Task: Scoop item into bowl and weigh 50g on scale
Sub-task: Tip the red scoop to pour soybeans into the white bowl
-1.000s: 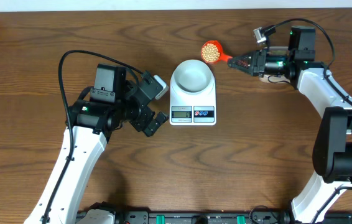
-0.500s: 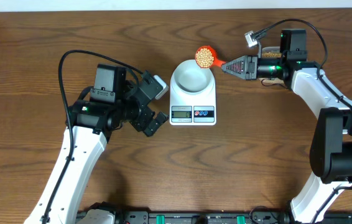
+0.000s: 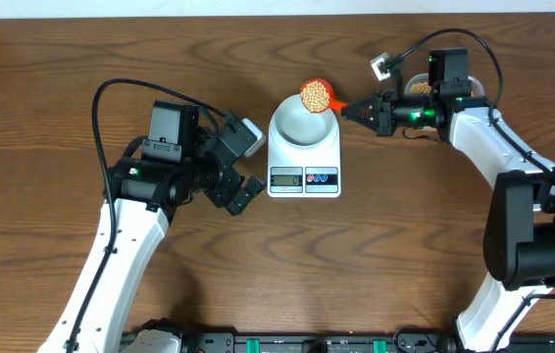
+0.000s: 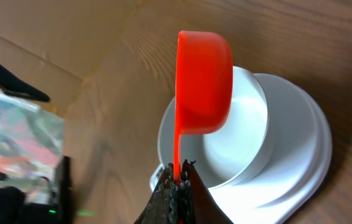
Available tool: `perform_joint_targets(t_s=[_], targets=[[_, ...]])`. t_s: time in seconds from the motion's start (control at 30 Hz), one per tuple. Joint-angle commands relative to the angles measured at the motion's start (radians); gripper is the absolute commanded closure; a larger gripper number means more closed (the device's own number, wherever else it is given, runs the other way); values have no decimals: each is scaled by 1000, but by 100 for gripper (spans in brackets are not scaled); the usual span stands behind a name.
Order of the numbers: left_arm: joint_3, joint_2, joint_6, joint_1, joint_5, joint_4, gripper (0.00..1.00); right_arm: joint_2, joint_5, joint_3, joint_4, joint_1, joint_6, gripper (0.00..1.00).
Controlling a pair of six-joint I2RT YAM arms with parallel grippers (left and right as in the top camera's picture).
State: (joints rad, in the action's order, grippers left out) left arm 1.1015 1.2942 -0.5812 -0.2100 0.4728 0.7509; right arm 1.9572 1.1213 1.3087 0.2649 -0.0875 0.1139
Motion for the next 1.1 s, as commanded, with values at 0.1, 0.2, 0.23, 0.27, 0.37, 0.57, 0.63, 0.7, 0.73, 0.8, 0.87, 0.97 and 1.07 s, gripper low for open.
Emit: perform_joint_targets(t_s=[0.1, 0.2, 0.23, 0.27, 0.37, 0.57, 0.63, 0.7, 0.73, 0.8, 0.87, 0.97, 1.07], targets=[[22, 6, -17, 4, 9, 0, 0, 9, -20, 3, -2, -14, 182, 99], [22, 6, -17, 4, 9, 0, 0, 9, -21, 3, 2, -15, 236, 99], [22, 6, -17, 4, 9, 0, 0, 9, -21, 3, 2, -15, 253, 99], [22, 6, -17, 4, 9, 0, 0, 9, -21, 3, 2, -15, 264, 99], [22, 6, -17, 4, 10, 0, 0, 9, -21, 3, 2, -16, 289, 99], [22, 6, -17, 4, 9, 0, 0, 9, -68, 3, 2, -20, 296, 99], [22, 6, -17, 4, 9, 0, 0, 9, -72, 3, 2, -21, 296, 99], [22, 6, -17, 4, 10, 0, 0, 9, -72, 3, 2, -23, 305, 99], [22, 6, -17, 4, 10, 0, 0, 9, -72, 3, 2, -24, 327, 99], [22, 6, -17, 4, 9, 0, 0, 9, -72, 3, 10, -28, 387, 99], [22, 6, -17, 4, 9, 0, 0, 9, -72, 3, 18, -31, 433, 99], [22, 6, -17, 4, 10, 0, 0, 9, -72, 3, 20, -34, 463, 99], [22, 6, -17, 4, 9, 0, 0, 9, -72, 3, 20, -34, 503, 99]])
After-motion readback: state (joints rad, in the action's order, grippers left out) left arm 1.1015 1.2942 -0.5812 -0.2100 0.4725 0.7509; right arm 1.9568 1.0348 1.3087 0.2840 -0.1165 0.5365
